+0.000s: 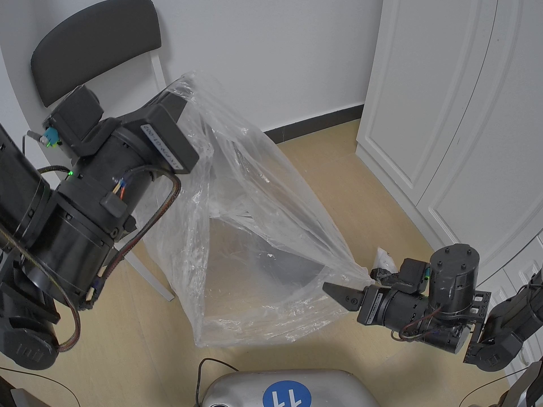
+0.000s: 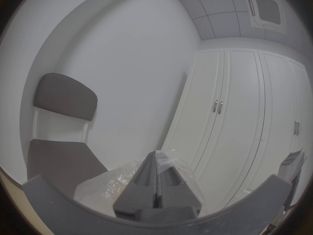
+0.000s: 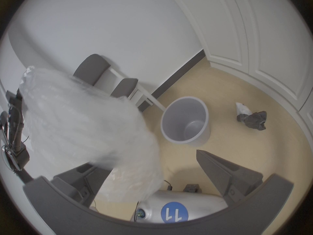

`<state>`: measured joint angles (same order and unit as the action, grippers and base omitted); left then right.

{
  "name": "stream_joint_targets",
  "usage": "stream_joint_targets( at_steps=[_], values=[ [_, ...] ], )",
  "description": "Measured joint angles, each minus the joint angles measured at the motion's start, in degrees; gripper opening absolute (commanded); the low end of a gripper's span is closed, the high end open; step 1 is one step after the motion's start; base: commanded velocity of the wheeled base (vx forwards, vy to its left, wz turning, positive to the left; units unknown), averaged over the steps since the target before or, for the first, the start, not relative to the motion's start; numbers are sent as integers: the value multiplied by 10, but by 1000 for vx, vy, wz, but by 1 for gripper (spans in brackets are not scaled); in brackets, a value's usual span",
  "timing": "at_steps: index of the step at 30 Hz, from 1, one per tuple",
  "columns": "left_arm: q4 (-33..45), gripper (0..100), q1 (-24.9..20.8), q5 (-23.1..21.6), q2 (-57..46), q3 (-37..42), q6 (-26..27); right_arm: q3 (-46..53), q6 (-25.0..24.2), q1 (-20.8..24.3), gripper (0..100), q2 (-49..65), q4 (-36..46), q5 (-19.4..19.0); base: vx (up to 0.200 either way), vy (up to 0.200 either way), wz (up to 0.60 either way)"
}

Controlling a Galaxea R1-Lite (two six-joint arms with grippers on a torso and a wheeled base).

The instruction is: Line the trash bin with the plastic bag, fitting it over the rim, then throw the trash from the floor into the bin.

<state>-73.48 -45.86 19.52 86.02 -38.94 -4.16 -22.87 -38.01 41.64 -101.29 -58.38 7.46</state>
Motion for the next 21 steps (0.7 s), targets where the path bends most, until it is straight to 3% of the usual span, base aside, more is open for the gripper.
stream_joint_targets(
  at_steps=[6, 13, 21],
  values=[
    [0, 0, -13, 18, 0, -2, -2, 5, -10, 23, 100, -22, -11, -3, 0, 0, 0],
    [0, 0, -20, 25, 1, -3, -2, -4, -17, 63, 100, -57, -83, -11, 0, 0, 0],
    [-2, 0, -21, 33, 0, -5, -2, -53, -70, 92, 100, -130, -122, -6, 0, 0, 0]
  ],
)
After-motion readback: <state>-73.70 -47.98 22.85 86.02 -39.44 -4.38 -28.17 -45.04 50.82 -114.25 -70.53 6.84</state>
